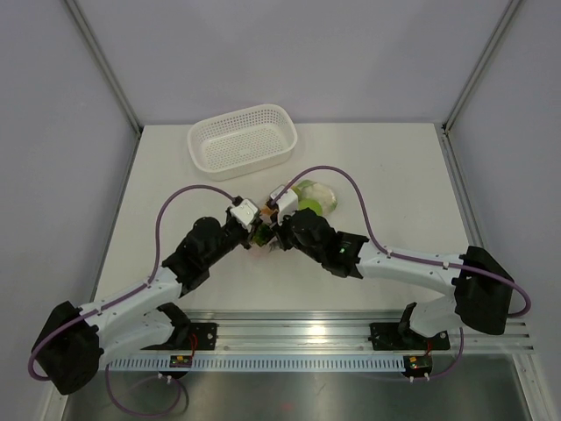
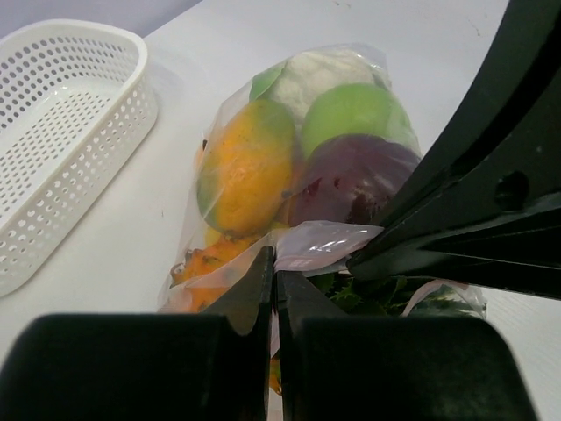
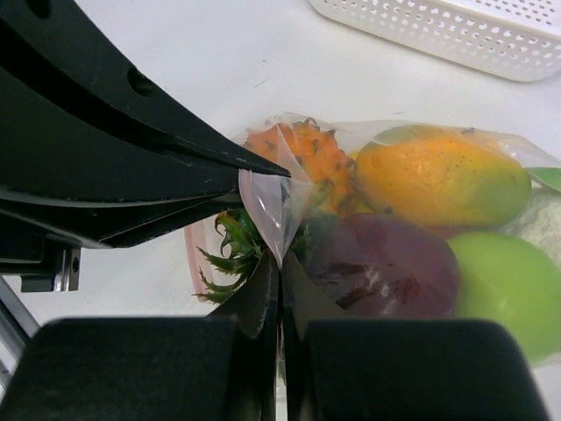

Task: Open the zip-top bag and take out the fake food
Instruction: Open the zipper of the food storage bag at the center of the board.

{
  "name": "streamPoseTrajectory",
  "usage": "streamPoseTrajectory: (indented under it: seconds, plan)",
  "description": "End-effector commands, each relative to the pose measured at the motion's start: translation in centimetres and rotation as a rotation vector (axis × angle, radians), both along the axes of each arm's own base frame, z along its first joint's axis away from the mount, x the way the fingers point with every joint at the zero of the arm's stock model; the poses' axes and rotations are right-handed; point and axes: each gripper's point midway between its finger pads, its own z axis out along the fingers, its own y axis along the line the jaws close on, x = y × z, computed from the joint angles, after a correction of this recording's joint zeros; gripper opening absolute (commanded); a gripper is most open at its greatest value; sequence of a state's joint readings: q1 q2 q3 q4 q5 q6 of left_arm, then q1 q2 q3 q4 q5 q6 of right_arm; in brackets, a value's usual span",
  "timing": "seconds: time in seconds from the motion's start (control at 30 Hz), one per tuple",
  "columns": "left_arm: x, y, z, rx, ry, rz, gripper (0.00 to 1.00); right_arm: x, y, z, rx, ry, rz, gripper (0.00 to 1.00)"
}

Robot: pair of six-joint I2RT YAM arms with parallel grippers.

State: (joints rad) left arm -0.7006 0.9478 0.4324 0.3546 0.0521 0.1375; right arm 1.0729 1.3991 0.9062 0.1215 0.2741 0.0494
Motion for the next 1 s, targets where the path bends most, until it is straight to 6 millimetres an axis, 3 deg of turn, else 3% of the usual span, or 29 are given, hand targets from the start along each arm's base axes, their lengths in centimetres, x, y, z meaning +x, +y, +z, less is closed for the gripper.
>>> streamPoseTrajectory:
  seconds: [0.0,0.17,0.33,0.43,0.7,0.9,0.97]
  plan:
    - [3.1,2.4,3.0,-0.048,-0.054,0.199,0.05,1.4,-1.8,-0.2,-0.042,-0.009,-0.137,0.00]
    - [4.5,3.2,1.4,-0.024,0.005,0.255,0.08,3.4,-4.1,-1.6,-0.032,0.059,-0.271,0.00]
    - [4.6,2.2,1.1,-0.003,0.045,0.207,0.07,4.2,-4.6,-3.0,0.038,0.174,-0.242,0.00]
    - [2.9,0.3,2.6,-0.036,0.018,0.056,0.17,4.3,-4.2,-3.5,0.021,0.192,-0.232,0.00]
    - [-0.6,-0.4,5.2,-0.121,-0.093,-0.095,0.39,4.4,-3.8,-4.4,0.009,0.219,-0.226,0.00]
    - [-3.2,-3.7,5.7,-0.075,-0.133,-0.268,0.39,4.4,-3.8,-3.5,0.049,0.231,-0.215,0.00]
    - [-4.2,-5.2,4.5,0.003,-0.148,-0.311,0.38,4.2,-3.9,-3.0,0.061,0.228,-0.214,0.00]
